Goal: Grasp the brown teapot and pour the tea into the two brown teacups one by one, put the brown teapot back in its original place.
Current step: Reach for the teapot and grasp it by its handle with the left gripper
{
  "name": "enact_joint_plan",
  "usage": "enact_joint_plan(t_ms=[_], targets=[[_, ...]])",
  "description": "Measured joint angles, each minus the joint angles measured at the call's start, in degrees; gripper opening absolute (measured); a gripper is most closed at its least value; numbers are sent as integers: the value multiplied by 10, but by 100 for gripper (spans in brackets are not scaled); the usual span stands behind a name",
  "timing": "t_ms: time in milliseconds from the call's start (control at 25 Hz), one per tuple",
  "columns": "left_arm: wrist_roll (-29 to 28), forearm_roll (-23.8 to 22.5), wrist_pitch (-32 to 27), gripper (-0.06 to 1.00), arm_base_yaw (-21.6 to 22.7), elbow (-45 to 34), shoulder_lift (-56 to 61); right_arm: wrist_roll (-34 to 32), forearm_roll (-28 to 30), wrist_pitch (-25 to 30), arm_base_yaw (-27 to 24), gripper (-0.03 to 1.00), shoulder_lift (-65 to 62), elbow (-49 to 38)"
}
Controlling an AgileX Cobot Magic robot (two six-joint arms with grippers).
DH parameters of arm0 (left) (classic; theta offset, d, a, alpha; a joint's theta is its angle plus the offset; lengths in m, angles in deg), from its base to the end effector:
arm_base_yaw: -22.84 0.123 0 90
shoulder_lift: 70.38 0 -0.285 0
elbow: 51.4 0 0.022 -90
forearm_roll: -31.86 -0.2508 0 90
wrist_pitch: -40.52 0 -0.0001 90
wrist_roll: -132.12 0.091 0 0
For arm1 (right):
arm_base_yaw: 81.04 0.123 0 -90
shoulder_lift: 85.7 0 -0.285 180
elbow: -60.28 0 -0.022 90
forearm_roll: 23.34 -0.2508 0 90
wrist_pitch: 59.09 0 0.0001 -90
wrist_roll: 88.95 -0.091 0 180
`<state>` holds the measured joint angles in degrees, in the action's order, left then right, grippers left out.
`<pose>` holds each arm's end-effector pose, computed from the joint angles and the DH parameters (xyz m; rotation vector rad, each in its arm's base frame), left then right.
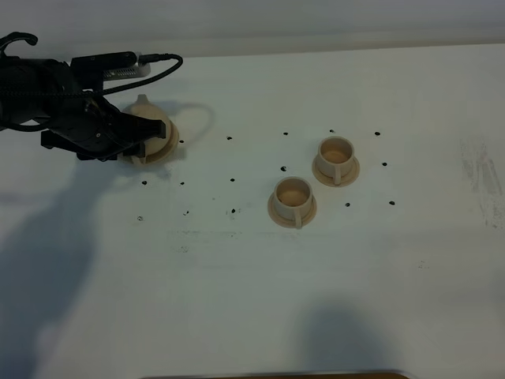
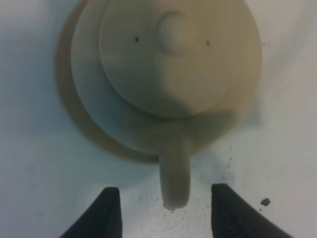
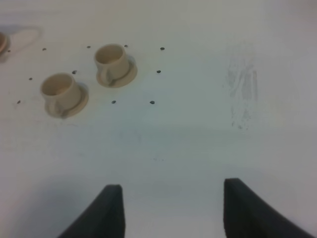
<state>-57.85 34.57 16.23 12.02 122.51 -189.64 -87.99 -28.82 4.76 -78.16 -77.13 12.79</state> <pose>0.3950 -0.0773 0.1659 -0.0301 2.6208 -0.1684 -0.0078 0.0074 0.2786 -0.0779 2.0903 0.1356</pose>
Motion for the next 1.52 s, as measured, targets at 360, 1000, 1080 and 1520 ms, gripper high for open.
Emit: enact_joint_plan(t_ms=[360, 1000, 1080, 1520], targets=[[0, -6, 12, 48, 1, 1, -15, 0, 0, 0, 0, 44, 0, 0], [-2, 0, 41, 48, 1, 4, -22, 0, 0, 0, 0, 43, 0, 0], [-2, 4, 45, 48, 1, 4, -22, 0, 0, 0, 0, 43, 0, 0], [-2, 9, 46, 48, -6, 4, -22, 0, 0, 0, 0, 43, 0, 0]])
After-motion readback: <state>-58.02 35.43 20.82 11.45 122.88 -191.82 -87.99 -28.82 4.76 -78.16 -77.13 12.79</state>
